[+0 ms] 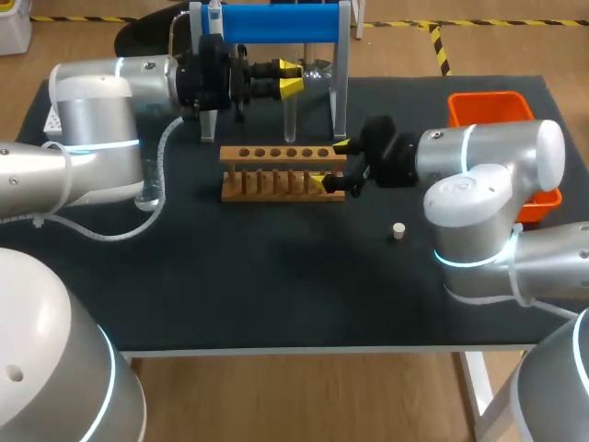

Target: Invert the test tube, pick up the pipette, mount the tip to pipette, aspirate from beaker and dispense into the tube, eject the tip, return the pipette, and cap with the stopper.

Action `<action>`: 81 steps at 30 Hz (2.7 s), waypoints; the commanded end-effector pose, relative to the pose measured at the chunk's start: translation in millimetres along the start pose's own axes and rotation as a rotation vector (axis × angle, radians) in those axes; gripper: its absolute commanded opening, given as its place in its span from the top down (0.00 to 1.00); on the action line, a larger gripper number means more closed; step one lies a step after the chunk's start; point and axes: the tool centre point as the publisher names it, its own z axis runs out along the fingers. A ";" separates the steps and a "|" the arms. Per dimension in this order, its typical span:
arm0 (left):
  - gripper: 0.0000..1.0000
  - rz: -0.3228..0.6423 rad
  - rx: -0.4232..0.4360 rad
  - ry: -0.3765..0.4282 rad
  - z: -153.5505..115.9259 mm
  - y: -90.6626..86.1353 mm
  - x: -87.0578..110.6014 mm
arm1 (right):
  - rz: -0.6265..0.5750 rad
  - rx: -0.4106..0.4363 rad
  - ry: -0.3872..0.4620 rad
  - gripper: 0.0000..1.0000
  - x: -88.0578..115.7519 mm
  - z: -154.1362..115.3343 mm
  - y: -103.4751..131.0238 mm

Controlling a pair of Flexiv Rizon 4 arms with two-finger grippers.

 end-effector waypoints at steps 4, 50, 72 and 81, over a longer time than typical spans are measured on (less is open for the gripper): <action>1.00 -0.002 -0.002 0.004 -0.1 -0.1 -1.5 | 0.000 -0.006 -0.004 0.00 2.0 -1.5 -1.6; 1.00 -0.041 -0.016 -0.035 6.9 26.3 -16.2 | 0.000 -0.006 -0.004 0.00 2.0 -1.5 -1.6; 1.00 -0.071 0.000 -0.043 5.1 44.9 -24.8 | 0.000 -0.006 -0.004 0.00 2.0 -1.5 -1.6; 1.00 -0.072 0.004 -0.043 1.0 51.7 -24.6 | 0.000 -0.006 -0.004 0.00 2.0 -1.5 -1.6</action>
